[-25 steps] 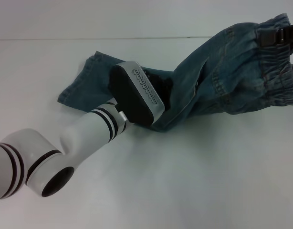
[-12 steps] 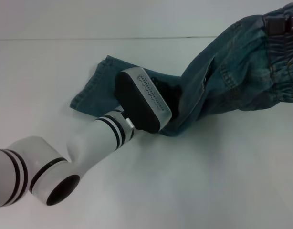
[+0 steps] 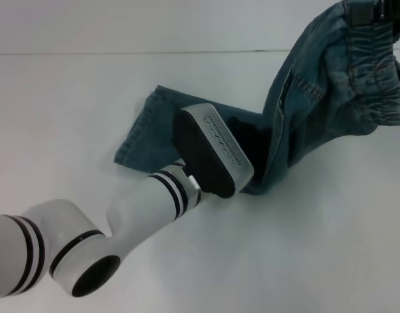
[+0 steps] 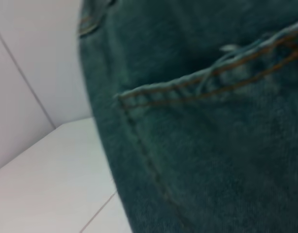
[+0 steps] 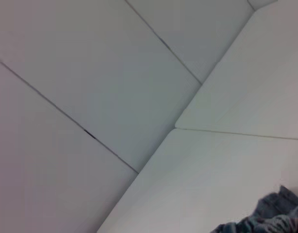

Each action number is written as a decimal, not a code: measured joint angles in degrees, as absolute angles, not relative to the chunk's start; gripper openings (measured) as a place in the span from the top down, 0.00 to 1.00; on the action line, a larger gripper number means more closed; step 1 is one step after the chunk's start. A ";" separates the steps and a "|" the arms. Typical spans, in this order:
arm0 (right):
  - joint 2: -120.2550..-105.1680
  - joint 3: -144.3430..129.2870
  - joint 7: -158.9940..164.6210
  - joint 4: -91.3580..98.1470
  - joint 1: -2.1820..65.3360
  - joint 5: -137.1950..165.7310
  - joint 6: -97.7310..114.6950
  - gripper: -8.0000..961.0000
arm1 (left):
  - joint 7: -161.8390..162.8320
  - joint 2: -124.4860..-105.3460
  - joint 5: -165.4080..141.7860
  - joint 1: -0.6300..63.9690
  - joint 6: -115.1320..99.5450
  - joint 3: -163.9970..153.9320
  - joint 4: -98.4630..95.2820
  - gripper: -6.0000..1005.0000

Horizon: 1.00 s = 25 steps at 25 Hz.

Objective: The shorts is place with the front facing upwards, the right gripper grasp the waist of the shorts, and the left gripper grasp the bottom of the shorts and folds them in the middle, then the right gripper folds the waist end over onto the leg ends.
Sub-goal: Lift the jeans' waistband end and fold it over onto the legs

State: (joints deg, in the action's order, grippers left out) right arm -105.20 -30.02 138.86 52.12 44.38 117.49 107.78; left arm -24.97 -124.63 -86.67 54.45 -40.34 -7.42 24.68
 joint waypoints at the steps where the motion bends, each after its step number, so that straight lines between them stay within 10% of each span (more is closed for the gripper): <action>1: -105.20 -30.02 138.86 52.12 44.38 117.49 107.78 0.88 | -24.97 -124.63 -87.93 54.21 -40.33 -6.61 24.99 0.99; 25: -105.19 -31.15 139.23 52.52 44.73 117.84 106.75 0.88 | -21.02 -124.64 -99.42 49.88 -39.44 4.18 30.37 0.99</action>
